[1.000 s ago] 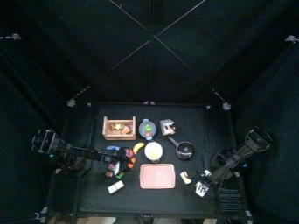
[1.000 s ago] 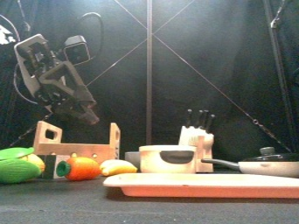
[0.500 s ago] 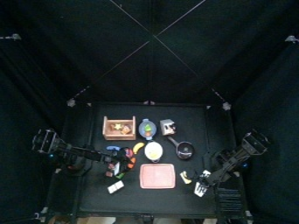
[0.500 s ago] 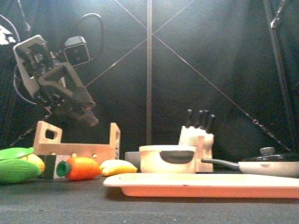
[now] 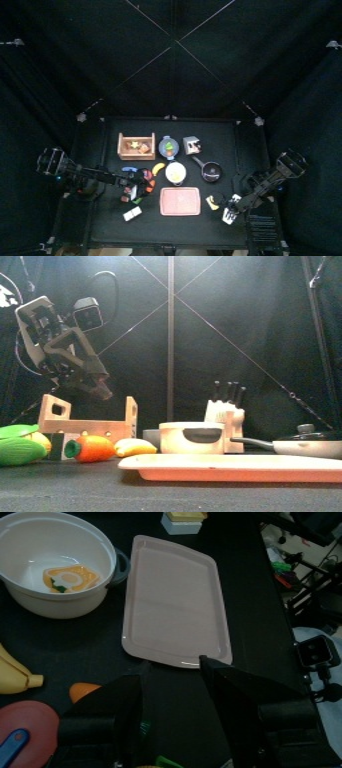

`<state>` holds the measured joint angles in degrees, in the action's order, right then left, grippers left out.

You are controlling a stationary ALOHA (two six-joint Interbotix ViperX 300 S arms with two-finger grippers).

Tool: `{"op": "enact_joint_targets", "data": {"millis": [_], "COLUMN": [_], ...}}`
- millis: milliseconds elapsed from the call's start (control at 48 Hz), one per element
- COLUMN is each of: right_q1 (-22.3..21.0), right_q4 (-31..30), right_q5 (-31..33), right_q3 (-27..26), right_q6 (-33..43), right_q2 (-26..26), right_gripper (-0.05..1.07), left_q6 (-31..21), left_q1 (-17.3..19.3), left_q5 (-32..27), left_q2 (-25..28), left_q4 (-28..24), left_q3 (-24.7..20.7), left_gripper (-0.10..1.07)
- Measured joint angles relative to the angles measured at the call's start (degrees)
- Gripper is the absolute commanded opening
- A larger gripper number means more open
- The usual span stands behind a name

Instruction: Grab yellow nut

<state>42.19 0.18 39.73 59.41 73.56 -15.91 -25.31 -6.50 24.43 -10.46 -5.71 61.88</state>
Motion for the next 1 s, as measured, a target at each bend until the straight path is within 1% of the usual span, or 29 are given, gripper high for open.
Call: {"op": "enact_joint_targets", "data": {"millis": [188,521,688,1000], "right_q1": [0.0,0.0,0.0,0.0], "right_q4": [-0.26,-0.7,-0.62,-0.62], "right_q5": [-0.62,-1.05,-0.88,-0.53], "right_q3": [0.0,-0.44,-0.44,-0.44], "right_q6": [-0.18,-0.35,-0.35,-0.53], "right_q2": [2.11,2.99,3.08,2.99], "right_gripper": [0.85,0.84,0.8,0.67], "left_q6": [0.09,0.09,0.0,0.09], "left_q1": [-0.09,-0.09,0.0,0.0], "left_q5": [0.0,0.0,0.0,0.0], "left_q2": [0.0,0.0,0.0,0.0], "left_q4": [0.09,0.0,0.0,0.0], "left_q3": [0.0,0.0,0.0,0.0], "left_gripper": [0.83,0.83,0.83,0.83]}}
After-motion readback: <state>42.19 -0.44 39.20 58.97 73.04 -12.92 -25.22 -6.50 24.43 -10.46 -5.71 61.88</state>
